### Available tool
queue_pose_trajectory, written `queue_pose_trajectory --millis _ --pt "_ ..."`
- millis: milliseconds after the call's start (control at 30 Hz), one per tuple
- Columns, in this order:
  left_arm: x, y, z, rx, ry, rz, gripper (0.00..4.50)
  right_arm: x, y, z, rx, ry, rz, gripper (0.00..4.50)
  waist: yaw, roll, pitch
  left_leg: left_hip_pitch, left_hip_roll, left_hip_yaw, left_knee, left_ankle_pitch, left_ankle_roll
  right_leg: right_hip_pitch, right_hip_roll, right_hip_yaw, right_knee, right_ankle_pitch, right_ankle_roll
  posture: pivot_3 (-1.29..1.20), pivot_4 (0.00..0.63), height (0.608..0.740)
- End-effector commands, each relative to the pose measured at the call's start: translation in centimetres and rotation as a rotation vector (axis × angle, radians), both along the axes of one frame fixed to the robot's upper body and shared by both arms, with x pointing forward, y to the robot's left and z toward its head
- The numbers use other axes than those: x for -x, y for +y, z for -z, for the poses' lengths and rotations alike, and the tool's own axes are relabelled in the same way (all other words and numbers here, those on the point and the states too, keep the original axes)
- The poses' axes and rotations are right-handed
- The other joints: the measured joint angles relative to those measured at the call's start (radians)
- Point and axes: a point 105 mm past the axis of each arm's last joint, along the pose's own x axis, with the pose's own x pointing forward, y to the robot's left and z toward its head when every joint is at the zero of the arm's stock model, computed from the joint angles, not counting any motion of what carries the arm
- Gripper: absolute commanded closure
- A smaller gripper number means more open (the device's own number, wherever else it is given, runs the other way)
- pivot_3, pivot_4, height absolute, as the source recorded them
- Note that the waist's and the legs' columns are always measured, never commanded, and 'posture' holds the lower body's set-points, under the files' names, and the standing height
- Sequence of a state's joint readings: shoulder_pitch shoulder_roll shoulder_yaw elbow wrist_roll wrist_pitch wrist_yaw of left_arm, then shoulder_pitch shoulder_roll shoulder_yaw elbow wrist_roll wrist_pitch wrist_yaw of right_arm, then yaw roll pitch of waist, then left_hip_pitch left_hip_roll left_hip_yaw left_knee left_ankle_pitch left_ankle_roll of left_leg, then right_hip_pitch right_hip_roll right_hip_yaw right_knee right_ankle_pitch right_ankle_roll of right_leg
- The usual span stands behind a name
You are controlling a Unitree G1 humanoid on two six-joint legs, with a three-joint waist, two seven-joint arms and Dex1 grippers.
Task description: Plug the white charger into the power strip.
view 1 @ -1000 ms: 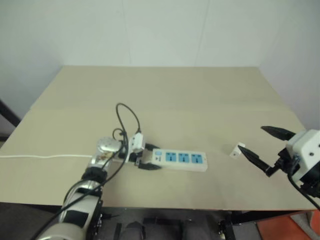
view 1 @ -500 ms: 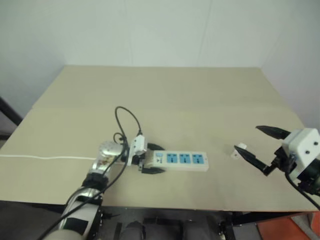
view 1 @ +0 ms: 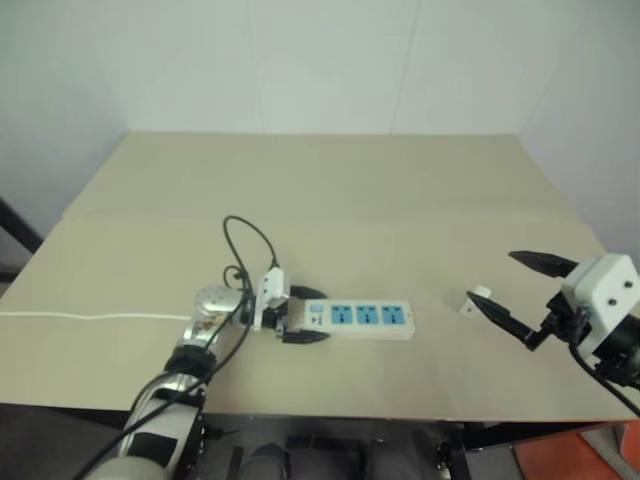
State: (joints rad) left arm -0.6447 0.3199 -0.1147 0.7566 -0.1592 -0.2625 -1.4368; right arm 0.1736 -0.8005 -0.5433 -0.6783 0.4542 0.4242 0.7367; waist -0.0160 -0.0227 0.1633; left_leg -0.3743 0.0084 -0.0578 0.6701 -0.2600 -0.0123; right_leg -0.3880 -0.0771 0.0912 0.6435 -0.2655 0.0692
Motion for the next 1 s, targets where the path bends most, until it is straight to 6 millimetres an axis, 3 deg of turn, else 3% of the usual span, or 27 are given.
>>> queue_pose_trajectory --millis 33,267,933,1000 --pt "0.1 0.3 1.1 -0.042 0.021 0.006 0.01 0.2 0.2 -0.7 0.012 -0.027 -0.012 0.0 -0.001 0.0 0.0 0.0 0.0 0.0 0.0 0.0 0.0 0.0 0.0 0.0 0.0 0.0 0.0 0.0 0.15 0.74" --pt "1.1 -1.3 2.9 -0.074 0.078 0.071 0.01 -0.2 0.4 -1.0 0.023 -0.029 -0.031 0.0 0.002 0.001 0.0 0.001 0.0 0.0 0.0 0.0 0.0 0.001 0.0 0.0 0.0 0.0 0.0 0.0 0.15 0.74" --pt "1.9 -2.6 3.7 0.007 0.121 0.042 0.01 -0.4 0.3 -0.5 0.022 -0.001 -0.052 0.0 0.021 0.004 -0.003 0.001 0.0 0.0 0.0 0.0 0.001 0.003 -0.001 0.0 -0.002 0.0 0.0 0.0 0.15 0.74" --pt "1.9 -2.9 3.8 0.004 0.113 0.037 0.39 -0.4 0.3 -0.5 0.023 -0.002 -0.055 0.0 0.021 0.005 -0.004 0.001 0.0 0.0 0.0 0.0 0.001 0.003 0.0 0.0 -0.002 0.0 0.0 0.0 0.15 0.74"
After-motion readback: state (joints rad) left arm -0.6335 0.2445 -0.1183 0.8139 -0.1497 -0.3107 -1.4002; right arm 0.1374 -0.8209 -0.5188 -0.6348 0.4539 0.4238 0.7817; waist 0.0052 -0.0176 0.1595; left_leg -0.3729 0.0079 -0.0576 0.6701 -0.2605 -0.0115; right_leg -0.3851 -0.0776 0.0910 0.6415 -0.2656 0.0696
